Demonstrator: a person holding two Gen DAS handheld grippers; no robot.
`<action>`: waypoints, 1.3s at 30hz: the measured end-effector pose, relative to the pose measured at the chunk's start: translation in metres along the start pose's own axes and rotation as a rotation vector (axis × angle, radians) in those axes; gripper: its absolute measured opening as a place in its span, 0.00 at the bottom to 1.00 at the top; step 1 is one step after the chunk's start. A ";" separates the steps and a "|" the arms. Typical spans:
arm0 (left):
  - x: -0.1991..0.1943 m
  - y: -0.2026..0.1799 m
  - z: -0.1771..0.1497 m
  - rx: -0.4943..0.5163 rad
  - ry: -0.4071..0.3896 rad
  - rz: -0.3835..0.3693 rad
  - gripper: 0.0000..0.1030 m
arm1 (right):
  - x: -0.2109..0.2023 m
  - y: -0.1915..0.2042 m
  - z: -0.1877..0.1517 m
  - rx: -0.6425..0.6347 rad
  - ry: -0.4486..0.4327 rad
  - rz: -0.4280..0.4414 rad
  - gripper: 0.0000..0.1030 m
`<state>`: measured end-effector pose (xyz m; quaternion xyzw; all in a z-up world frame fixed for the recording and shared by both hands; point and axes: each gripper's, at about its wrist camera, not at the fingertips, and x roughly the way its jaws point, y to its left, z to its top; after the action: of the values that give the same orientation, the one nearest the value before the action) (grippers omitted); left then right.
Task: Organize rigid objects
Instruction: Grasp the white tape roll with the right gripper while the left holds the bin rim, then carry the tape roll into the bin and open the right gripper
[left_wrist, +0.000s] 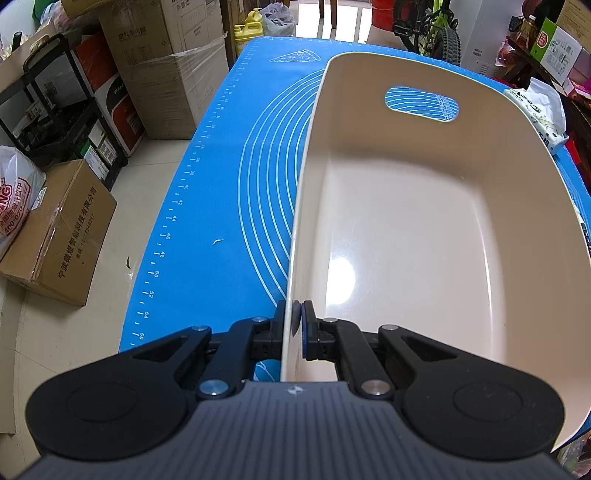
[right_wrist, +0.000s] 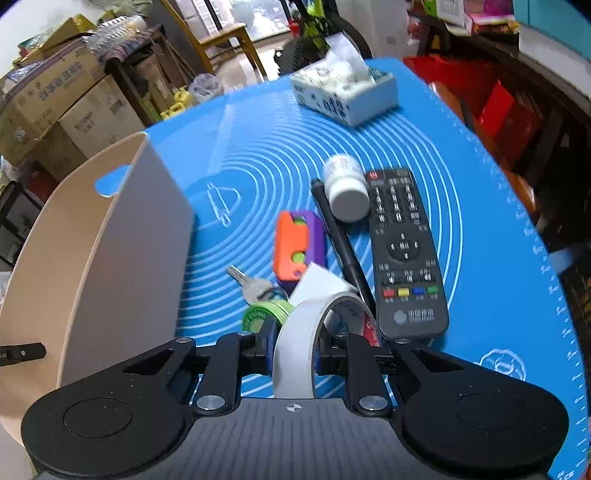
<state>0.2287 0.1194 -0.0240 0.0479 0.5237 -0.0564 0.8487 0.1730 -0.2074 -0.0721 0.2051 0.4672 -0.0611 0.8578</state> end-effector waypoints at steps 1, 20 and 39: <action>0.000 0.000 0.000 -0.001 0.000 0.000 0.08 | 0.001 -0.002 -0.001 0.009 0.006 0.011 0.28; 0.001 -0.001 0.001 0.004 0.007 0.007 0.08 | -0.034 0.012 0.013 -0.012 -0.101 0.064 0.25; 0.002 -0.002 0.004 0.015 0.025 0.006 0.07 | -0.059 0.137 0.046 -0.277 -0.296 0.223 0.25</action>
<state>0.2333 0.1164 -0.0244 0.0568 0.5337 -0.0571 0.8419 0.2168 -0.1068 0.0391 0.1247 0.3145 0.0695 0.9385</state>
